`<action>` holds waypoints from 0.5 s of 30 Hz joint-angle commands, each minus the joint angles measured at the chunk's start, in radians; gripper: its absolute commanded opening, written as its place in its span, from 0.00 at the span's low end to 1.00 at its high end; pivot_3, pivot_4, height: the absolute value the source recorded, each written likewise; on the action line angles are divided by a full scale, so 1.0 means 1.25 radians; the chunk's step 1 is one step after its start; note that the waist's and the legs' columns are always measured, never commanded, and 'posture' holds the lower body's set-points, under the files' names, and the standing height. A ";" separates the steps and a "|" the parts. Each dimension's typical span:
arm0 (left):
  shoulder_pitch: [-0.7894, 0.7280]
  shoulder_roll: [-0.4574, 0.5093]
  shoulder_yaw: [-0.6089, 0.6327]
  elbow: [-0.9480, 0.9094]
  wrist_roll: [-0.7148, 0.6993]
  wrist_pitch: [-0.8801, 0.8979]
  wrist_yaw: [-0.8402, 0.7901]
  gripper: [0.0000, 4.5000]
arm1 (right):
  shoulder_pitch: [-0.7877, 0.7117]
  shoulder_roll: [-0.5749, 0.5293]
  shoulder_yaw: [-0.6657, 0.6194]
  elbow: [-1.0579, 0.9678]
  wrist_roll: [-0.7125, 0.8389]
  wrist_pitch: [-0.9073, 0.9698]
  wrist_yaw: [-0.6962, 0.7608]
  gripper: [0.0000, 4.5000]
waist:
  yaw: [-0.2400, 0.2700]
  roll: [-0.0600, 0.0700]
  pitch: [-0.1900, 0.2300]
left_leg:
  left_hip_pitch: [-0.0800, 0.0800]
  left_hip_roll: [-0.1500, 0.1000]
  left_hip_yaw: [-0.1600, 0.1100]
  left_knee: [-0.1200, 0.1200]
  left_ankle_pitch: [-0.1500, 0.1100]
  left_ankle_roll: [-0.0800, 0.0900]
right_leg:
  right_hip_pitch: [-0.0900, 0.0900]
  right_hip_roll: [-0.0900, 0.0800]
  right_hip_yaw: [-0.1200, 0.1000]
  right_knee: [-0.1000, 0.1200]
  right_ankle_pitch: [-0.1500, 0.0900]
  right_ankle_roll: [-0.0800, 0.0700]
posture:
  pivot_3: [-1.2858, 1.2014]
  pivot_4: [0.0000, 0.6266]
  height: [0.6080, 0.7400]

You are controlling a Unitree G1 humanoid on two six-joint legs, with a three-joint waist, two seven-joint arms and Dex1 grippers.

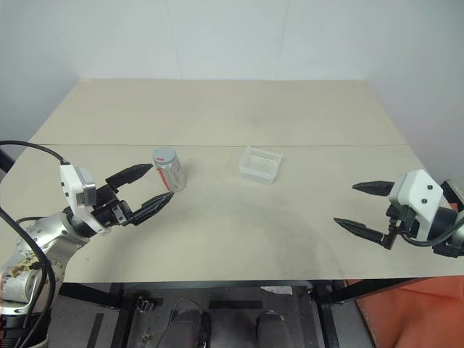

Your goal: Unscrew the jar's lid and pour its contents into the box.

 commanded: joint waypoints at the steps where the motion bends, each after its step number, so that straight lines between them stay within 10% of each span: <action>1: 0.007 0.013 0.021 -0.017 0.001 -0.009 -0.001 1.00 | -0.027 -0.007 0.003 0.003 0.000 -0.014 -0.009 1.00 | 0.000 0.000 0.000 | 0.000 0.000 0.000 0.000 0.000 0.000 | 0.000 0.000 0.000 0.000 0.000 0.000 | 0.52 0.24 1.00; 15: 0.093 0.042 0.044 -0.029 0.071 -0.023 0.022 1.00 | -0.091 0.004 0.085 0.045 -0.024 -0.041 -0.009 1.00 | 0.001 0.000 0.000 | 0.000 0.000 0.000 0.000 0.000 0.000 | 0.000 0.000 0.000 0.000 0.000 0.000 | 0.52 0.24 1.00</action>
